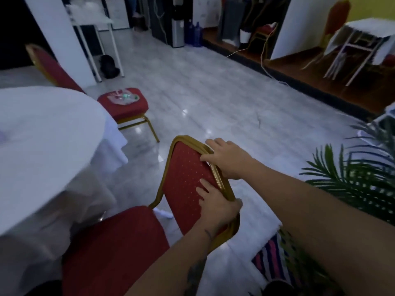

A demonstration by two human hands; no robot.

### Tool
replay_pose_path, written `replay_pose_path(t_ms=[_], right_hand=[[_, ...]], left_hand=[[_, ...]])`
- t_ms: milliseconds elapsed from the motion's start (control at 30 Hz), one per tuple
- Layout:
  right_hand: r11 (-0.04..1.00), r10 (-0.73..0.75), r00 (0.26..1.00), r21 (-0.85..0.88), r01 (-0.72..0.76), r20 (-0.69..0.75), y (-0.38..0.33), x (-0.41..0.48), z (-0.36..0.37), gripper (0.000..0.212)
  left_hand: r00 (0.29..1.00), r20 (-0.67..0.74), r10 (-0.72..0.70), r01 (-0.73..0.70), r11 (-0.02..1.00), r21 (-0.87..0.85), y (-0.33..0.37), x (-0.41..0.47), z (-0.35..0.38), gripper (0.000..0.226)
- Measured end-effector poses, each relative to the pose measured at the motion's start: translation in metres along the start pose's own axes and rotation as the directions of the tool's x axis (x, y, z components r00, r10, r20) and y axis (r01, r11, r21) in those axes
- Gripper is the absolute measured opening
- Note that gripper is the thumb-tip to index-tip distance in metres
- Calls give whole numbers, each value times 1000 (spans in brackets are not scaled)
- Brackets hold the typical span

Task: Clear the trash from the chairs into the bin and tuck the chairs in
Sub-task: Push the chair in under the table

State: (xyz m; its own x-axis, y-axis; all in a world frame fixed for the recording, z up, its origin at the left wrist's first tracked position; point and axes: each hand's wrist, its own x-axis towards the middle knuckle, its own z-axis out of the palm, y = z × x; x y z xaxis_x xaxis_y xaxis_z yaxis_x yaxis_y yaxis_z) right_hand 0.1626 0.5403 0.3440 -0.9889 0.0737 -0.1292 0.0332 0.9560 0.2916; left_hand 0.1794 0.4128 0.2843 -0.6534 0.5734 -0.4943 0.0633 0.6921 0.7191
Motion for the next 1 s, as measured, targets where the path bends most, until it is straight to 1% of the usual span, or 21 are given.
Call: replay_pose_path(t_ms=[33, 200, 300, 433, 567, 667, 833, 933, 1000], right_hand=[[999, -35, 999, 3, 35, -25, 5, 2, 2, 56], [990, -139, 988, -27, 138, -59, 15, 6, 5, 49], [972, -223, 975, -81, 220, -25, 14, 9, 3, 52], [960, -261, 964, -90, 265, 57, 14, 8, -3, 59], [959, -270, 959, -69, 276, 85, 5, 5, -6, 60], [963, -265, 962, -38, 268, 72, -1, -1, -7, 55], [971, -230, 972, -47, 232, 49, -10, -14, -9, 47], [970, -232, 972, -69, 233, 29, -22, -12, -16, 53], [969, -237, 972, -67, 236, -1, -31, -6, -22, 63]], left_hand=[[1000, -6, -2, 2, 1000, -1, 1, 2, 1, 136], [1000, -18, 5, -5, 1000, 15, 3, 1, -1, 134], [1000, -24, 3, -2, 1000, 23, 1, -1, -5, 133], [1000, 6, 0, 0, 998, 70, -4, -5, -7, 134], [998, 59, 36, -43, 991, 124, -17, -11, -17, 134], [990, 127, 67, -88, 982, 165, -28, -14, -26, 131], [974, 212, 85, -139, 957, 254, -42, -20, -41, 132], [967, 235, 99, -162, 950, 267, -56, -27, -59, 130], [967, 226, 117, -177, 947, 269, -66, -31, -73, 128]])
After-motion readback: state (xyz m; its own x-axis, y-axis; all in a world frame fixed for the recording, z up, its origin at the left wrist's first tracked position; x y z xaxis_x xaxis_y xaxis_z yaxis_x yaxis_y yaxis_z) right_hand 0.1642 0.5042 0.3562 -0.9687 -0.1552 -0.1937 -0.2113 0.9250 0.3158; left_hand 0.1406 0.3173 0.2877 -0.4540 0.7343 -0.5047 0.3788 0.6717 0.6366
